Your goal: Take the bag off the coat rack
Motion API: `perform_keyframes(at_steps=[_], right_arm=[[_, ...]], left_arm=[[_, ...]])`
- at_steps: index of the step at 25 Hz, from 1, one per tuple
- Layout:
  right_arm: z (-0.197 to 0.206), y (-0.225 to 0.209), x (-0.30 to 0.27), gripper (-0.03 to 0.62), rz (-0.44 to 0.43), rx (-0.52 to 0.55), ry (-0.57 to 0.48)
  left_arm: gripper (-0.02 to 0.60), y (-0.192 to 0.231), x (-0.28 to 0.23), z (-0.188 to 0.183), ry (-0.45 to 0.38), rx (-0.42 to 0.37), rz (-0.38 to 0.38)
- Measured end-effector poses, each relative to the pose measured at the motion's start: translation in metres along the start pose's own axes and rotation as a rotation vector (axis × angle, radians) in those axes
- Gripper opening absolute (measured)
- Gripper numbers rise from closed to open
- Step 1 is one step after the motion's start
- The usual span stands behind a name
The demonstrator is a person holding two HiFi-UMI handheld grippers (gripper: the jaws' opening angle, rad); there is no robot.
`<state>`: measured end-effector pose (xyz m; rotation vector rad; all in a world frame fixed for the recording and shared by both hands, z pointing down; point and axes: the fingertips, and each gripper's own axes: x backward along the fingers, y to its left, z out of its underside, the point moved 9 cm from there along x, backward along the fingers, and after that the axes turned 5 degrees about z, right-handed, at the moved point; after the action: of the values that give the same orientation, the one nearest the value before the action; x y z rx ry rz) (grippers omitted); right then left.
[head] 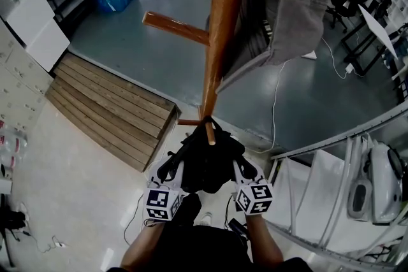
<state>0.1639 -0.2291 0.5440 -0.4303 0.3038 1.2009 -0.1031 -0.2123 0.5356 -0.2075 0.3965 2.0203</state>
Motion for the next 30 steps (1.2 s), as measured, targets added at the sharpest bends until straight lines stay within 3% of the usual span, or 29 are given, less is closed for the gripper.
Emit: perform_keyframes(at_steps=[30], right_arm=[[-0.010, 0.006, 0.047, 0.078, -0.017, -0.007, -0.077]], left_arm=[[0.092, -0.034, 0.036, -0.015, -0.066, -0.023, 0.014]])
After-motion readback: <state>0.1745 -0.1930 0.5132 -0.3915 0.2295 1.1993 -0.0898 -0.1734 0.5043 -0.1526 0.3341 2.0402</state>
